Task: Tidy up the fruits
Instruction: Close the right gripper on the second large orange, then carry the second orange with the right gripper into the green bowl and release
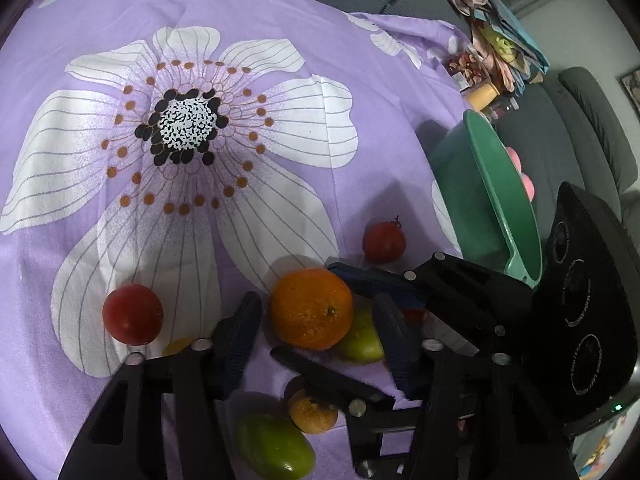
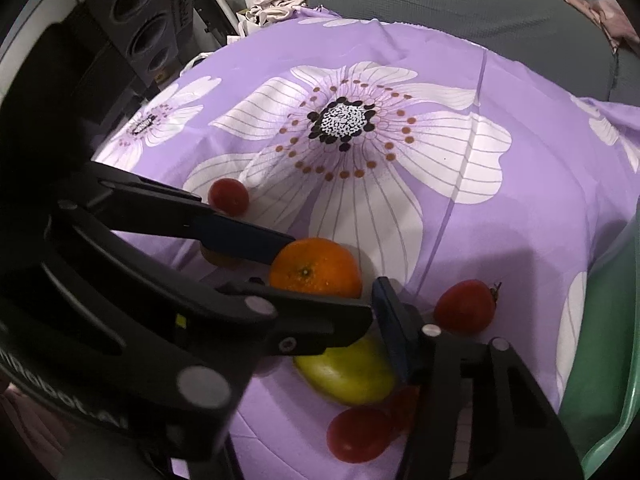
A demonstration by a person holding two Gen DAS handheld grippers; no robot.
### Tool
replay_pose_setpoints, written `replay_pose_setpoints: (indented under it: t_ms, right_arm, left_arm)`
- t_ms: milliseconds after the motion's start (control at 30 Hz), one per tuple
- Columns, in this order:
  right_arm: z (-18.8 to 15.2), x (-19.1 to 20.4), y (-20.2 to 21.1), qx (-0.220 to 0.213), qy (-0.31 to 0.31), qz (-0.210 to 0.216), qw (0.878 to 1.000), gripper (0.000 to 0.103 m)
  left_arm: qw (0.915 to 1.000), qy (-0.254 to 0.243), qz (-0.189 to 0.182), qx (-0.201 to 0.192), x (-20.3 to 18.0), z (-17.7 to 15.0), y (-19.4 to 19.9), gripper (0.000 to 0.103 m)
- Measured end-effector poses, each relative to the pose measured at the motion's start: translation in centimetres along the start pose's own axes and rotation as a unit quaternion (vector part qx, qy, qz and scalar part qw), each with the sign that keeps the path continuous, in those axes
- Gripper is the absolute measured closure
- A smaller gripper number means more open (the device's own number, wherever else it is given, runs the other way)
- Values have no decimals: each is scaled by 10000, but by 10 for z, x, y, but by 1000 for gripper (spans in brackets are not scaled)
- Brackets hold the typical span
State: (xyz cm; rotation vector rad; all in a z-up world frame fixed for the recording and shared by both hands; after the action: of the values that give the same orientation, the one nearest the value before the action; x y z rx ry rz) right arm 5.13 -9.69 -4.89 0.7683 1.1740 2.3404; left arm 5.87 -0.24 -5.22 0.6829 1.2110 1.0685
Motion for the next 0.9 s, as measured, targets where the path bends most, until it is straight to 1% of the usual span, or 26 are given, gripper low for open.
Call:
replay_pose_setpoints:
  t_ms: [33,133,167,200,400,600,900]
  right_arm:
    - [-1,0,0,5,21,-16,10000,59]
    - [-1,0,2,8,68,-29,10000,59]
    - [-2,-1,3,4,76,-44,10000,60]
    - [-2,-1,3,-2,70,-56,10000,60]
    - [-2,3,6,-115,131,-199,9996,60]
    - [-1,8,10,-273,192,-236,9992,60]
    - [-1,17,24,-604,311,-283,9973,60]
  left_arm:
    - [10000,-13,0,-3,0,0,-1,53]
    - [10000,-29,-6,-20,0,1,-1,54]
    - [10000,-31,2,-28,0,1,-1,55]
    - [10000,-36,28,-32,0,1,-1,59]
    - [9999,-9,-100,-93,2,1,1,59]
    - [9997,-102,-44,-236,3,-1,11,59]
    - [9983,-297,138,-484,-9,-5,26,59]
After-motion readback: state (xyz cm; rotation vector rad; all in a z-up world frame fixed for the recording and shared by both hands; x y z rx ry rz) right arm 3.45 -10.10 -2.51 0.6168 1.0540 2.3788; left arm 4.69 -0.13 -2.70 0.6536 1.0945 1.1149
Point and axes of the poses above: each gripper's, at about its wrist camera, not at the fingertips, and y roughly against the way its jaws point, x to its left, z to its top, the point moved 2 cm from there along -y, roughly the way its jaws point, and after that the axes turned 7 degrees about z, right-handed, at the moved point
